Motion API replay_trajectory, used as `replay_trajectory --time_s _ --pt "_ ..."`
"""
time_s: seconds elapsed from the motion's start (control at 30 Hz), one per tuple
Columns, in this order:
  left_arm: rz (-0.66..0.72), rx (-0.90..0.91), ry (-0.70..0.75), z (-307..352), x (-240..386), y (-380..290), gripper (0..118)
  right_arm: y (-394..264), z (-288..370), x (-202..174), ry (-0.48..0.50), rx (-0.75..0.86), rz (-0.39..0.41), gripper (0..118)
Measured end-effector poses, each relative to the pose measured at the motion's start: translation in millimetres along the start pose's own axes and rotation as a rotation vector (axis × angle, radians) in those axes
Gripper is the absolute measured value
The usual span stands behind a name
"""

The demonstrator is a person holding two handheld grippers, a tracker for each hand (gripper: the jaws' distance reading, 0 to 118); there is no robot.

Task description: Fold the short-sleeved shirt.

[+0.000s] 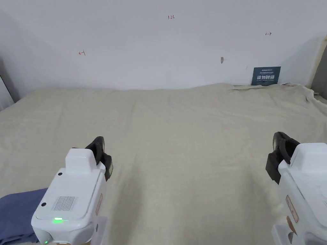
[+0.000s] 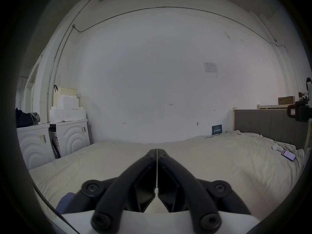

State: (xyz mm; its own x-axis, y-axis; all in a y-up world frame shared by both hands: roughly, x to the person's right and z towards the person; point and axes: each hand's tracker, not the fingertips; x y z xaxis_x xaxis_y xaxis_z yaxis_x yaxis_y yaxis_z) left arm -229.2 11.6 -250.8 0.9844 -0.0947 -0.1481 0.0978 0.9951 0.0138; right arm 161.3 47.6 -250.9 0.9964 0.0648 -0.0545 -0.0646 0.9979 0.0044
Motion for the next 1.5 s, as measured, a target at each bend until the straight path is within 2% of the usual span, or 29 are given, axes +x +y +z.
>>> replay_trajectory --time_s 1.5 --pt "-0.051 0.021 -0.035 8 23 0 0 1 4 -4 -0.003 0.002 0.006 0"
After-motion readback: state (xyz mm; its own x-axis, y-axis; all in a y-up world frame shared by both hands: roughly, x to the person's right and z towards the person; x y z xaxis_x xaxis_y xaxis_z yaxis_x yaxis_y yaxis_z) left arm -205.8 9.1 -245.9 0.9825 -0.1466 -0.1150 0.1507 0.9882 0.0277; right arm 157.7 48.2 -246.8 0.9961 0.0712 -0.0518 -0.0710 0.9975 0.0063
